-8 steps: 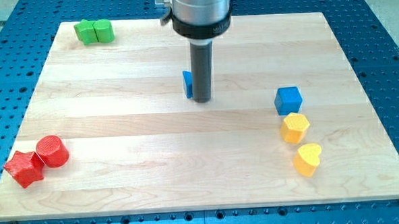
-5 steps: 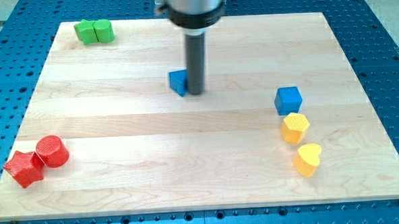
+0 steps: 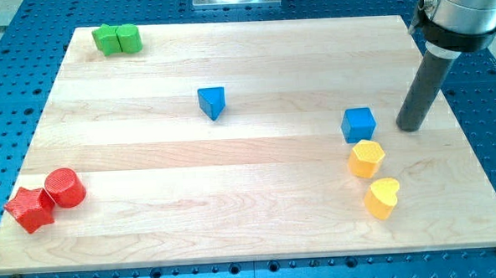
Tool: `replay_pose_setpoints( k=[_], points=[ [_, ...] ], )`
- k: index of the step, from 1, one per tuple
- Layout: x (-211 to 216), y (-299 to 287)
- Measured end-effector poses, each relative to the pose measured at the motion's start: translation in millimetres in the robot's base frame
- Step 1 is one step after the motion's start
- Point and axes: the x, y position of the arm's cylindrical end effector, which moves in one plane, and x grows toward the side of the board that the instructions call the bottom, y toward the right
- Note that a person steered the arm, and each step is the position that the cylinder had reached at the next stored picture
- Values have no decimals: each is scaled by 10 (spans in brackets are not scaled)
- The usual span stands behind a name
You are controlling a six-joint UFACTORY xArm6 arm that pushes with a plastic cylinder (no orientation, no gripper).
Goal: Place the cube bottom of the triangle
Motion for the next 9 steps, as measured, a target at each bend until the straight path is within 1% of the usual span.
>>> replay_pose_setpoints(
  k=[2,3,4,5,6,7,8,9],
  points=[
    [0,-59],
    [0,-450],
    [106,-199],
    [98,-674],
    [65,-1682],
    [100,-2340],
    [223,-2444],
    [372,-2910]
  ],
)
